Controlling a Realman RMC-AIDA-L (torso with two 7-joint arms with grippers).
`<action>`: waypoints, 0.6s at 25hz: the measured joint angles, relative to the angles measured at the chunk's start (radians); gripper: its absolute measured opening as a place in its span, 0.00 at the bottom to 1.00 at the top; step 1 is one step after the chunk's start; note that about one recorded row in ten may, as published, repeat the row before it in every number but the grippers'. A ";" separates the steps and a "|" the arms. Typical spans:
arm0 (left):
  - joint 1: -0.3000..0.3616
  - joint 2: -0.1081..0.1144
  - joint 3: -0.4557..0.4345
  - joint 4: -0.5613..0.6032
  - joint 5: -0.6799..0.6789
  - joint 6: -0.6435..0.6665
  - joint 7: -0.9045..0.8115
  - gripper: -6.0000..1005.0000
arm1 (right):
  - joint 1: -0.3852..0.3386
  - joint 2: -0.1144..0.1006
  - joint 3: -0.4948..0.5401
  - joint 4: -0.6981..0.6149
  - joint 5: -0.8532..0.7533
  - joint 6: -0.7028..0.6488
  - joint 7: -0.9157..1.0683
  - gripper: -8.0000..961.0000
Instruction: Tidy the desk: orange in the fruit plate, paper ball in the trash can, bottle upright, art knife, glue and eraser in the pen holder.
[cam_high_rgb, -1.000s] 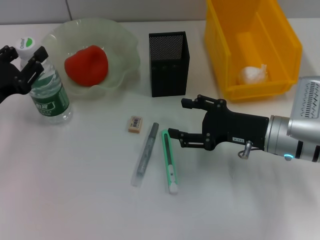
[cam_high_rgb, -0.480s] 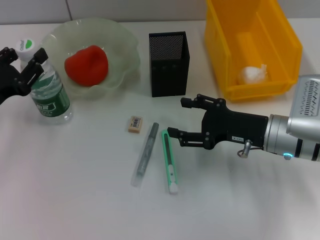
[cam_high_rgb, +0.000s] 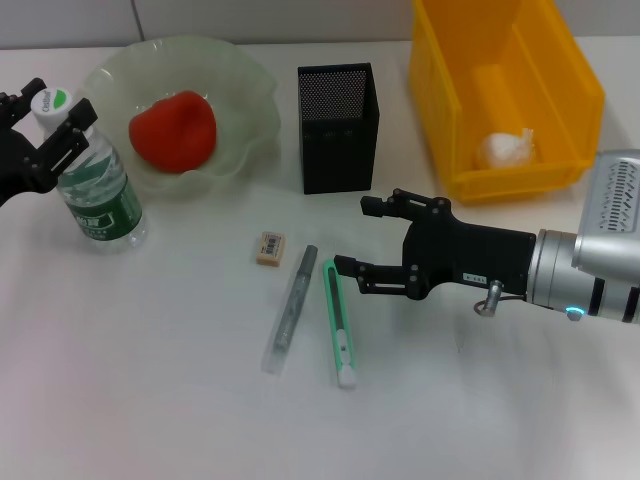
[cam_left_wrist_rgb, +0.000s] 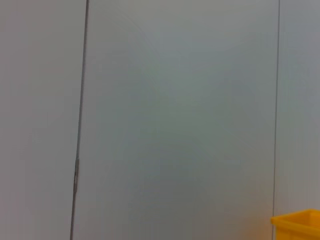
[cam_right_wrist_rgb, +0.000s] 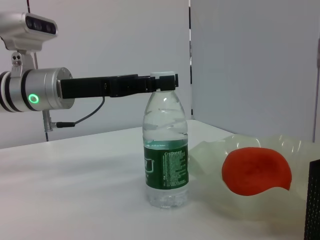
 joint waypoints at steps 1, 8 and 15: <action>0.000 0.000 0.000 0.001 0.000 0.007 0.000 0.60 | 0.000 0.000 0.000 0.000 0.000 0.000 0.000 0.86; -0.002 0.003 -0.018 0.004 -0.004 0.083 -0.032 0.68 | -0.001 0.001 0.000 0.000 0.001 0.000 0.000 0.86; -0.005 0.021 -0.088 0.037 -0.060 0.311 -0.193 0.81 | -0.002 0.001 0.008 -0.004 0.006 -0.002 0.026 0.86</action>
